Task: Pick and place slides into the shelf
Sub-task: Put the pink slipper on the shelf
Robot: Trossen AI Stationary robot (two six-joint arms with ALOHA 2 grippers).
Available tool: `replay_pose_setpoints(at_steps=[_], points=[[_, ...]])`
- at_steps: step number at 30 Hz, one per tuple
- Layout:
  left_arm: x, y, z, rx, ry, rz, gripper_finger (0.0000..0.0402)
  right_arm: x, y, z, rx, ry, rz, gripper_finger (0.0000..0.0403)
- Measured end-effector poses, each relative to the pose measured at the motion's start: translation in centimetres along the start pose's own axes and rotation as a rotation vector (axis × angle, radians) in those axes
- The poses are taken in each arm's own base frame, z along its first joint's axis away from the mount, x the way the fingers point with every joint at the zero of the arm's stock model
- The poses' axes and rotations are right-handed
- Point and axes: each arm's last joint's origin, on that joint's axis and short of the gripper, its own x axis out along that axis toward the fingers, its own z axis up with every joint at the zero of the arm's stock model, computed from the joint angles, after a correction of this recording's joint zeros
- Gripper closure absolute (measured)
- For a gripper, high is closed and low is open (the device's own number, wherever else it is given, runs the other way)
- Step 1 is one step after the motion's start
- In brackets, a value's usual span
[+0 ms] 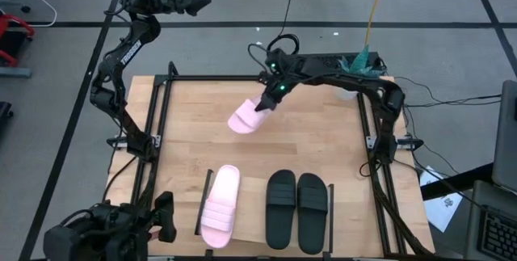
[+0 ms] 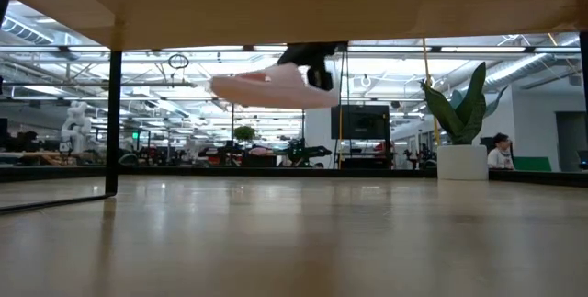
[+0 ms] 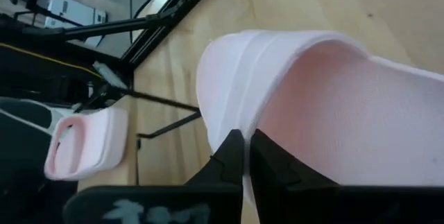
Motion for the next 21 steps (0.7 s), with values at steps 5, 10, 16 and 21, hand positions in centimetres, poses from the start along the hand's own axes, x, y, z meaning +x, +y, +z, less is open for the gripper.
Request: replay_pose_setpoints(at_steps=[5, 10, 16, 21], points=[[0.0, 0.0, 0.0, 0.000, 0.000, 0.000, 0.0174, -2.8, 2.4, -0.6, -0.044, -0.002, 0.007, 0.0403], [-0.4, 0.0, 0.1, 0.001, -0.010, 0.008, 0.0174, -4.9, 5.5, -1.4, -0.099, -0.007, 0.084, 0.0403], [-1.2, 0.1, 0.4, 0.004, -0.028, 0.023, 0.0174, -5.6, 9.1, -2.8, -0.134, 0.053, 0.244, 0.0403], [-1.7, 0.1, 0.5, 0.006, -0.039, 0.031, 0.0174, -4.1, 11.5, -4.3, -0.140, 0.180, 0.402, 0.0403]])
